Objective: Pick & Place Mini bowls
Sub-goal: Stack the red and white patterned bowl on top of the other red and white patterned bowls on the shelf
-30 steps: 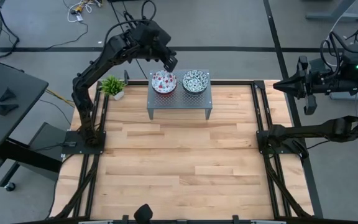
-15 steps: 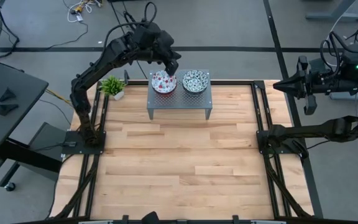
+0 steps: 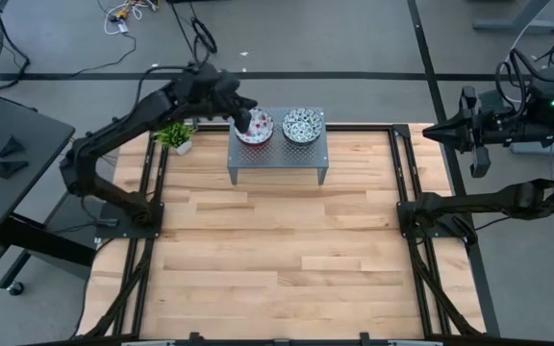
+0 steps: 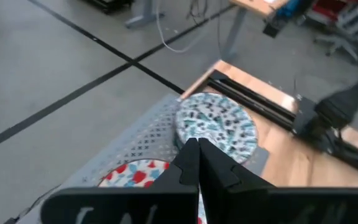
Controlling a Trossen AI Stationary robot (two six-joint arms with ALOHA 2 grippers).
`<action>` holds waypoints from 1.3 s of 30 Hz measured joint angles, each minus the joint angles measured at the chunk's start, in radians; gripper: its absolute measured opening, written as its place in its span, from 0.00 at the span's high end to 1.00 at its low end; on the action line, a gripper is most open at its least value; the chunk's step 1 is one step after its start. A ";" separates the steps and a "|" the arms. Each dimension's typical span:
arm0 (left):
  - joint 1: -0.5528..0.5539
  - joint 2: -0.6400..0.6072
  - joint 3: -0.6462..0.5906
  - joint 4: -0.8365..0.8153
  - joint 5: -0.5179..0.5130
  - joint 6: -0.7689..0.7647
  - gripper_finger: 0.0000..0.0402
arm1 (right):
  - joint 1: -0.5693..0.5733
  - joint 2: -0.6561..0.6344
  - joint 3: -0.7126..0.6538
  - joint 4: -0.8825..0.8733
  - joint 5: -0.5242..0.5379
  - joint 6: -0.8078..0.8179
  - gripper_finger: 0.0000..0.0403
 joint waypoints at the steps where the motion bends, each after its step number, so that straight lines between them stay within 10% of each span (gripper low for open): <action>1: 0.001 -0.011 -0.030 0.031 -0.004 -0.015 1.00 | 0.000 0.000 0.000 0.000 0.000 0.000 0.94; 15: 0.052 -0.036 -0.249 0.229 -0.092 -0.051 1.00 | 0.000 0.000 0.000 0.000 0.000 0.000 0.94; 39: 0.057 0.018 -0.285 0.210 -0.124 -0.072 1.00 | 0.000 0.000 0.000 0.000 0.000 0.000 0.94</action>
